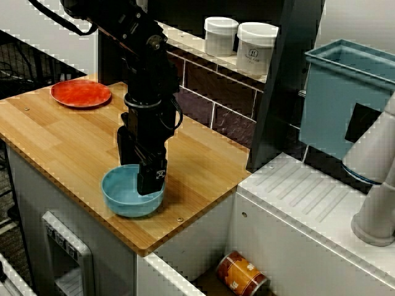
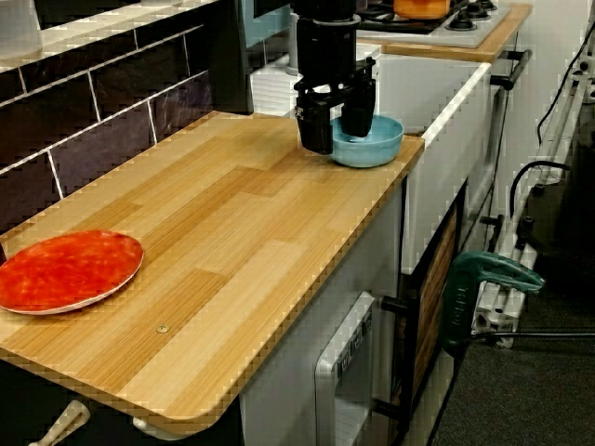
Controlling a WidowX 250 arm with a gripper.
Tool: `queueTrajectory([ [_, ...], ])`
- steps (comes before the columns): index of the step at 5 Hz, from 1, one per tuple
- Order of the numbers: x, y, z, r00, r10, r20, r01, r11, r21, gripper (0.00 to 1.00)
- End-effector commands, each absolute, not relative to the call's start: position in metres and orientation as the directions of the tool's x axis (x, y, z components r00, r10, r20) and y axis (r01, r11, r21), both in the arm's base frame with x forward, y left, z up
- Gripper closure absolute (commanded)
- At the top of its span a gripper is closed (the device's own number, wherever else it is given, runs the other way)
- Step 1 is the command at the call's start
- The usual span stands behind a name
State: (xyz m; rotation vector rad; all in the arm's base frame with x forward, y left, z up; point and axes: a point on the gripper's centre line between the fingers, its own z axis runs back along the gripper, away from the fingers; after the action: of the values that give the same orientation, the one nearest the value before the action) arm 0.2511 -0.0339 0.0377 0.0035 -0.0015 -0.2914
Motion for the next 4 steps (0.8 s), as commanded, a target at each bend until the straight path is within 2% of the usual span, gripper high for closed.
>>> queueTrajectory([
  [1,0.247,-0.023,0.070,0.955,-0.285,0.082,0.286,0.958,-0.001,0.00],
  [4,0.228,-0.031,0.080,0.948,-0.301,0.099,0.303,0.953,0.002,0.00],
])
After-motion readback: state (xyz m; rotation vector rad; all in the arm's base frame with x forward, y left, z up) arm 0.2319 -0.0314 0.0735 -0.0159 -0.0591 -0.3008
